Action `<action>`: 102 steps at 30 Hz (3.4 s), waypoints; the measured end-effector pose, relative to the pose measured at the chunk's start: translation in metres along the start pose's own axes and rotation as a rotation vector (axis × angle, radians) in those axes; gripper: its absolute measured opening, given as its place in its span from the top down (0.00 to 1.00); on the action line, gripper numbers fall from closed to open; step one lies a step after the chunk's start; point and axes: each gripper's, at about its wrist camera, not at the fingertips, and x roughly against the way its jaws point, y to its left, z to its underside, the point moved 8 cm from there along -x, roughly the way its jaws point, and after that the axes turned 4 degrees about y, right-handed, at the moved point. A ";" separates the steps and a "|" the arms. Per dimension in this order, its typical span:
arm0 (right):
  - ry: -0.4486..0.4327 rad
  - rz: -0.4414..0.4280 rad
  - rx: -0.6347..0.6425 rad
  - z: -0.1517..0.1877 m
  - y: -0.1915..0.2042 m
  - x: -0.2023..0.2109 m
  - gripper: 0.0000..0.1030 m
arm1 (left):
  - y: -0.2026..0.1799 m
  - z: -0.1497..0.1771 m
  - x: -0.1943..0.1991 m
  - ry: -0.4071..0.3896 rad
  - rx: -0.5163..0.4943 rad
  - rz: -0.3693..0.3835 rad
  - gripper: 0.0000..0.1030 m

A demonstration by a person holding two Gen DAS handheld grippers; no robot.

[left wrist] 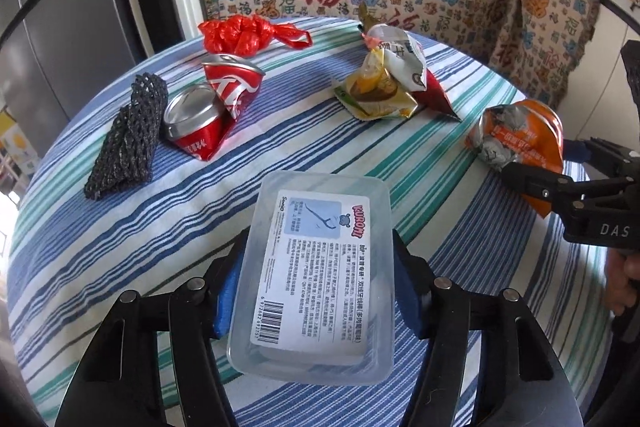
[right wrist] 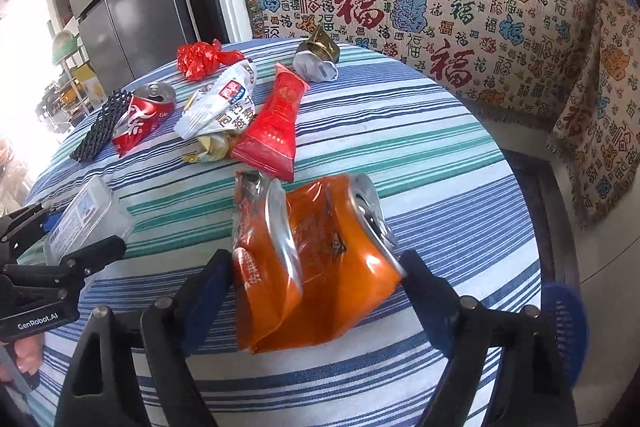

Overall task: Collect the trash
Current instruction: 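Carry the box and orange bag over the blue wastebasket and open both tools, then move both tools back over the table toward the remaining trash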

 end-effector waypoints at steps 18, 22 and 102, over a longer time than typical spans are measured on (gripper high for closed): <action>-0.053 0.018 -0.076 0.037 -0.084 0.079 0.17 | -0.089 -0.007 0.047 -0.079 -0.086 0.149 0.38; -0.081 0.048 -0.138 0.048 -0.124 0.104 0.17 | -0.138 -0.017 0.064 -0.090 -0.118 0.236 0.38; -0.124 0.053 0.157 0.002 -0.012 0.056 0.07 | 0.033 0.031 0.043 -0.028 0.201 -0.068 0.08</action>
